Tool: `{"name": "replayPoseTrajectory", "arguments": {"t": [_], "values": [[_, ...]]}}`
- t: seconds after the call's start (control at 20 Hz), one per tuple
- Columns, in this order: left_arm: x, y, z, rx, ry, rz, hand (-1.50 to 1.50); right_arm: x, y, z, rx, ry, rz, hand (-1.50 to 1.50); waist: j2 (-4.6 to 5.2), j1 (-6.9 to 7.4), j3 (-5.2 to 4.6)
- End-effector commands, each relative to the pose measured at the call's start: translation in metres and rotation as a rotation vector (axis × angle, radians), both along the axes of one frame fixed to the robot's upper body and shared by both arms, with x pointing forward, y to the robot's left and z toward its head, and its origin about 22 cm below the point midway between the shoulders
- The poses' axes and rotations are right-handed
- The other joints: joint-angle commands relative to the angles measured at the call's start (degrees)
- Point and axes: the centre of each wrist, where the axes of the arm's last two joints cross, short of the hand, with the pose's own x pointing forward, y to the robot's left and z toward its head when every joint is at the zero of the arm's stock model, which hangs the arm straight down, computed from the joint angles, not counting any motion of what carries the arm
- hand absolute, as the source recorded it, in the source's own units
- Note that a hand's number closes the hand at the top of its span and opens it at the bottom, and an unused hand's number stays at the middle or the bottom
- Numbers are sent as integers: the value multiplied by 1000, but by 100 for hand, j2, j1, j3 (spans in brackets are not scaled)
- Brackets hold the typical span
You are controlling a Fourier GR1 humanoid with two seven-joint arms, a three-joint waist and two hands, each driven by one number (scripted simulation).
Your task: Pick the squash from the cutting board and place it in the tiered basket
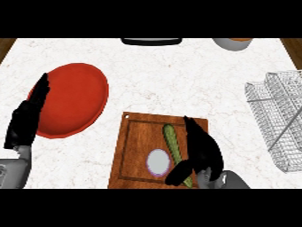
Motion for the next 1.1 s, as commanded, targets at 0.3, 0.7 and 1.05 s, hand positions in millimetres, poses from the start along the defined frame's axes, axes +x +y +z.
{"name": "replayPoseTrajectory", "arguments": {"t": [0.3, 0.7, 1.05], "values": [[11, -13, 2, 9, -8, -8, 0, 5, 26, -27, -65, 130, -112, -150, 14, 7, 3], [0, 8, 0, 0, 0, 1, 0, -3, 6, -19, -44, 167, -99, -150, 1, -11, 2], [-23, 11, -12, -11, 6, -18, 0, 7, 15, -69, -10, 191, -100, -150, 4, 47, 4]]}}
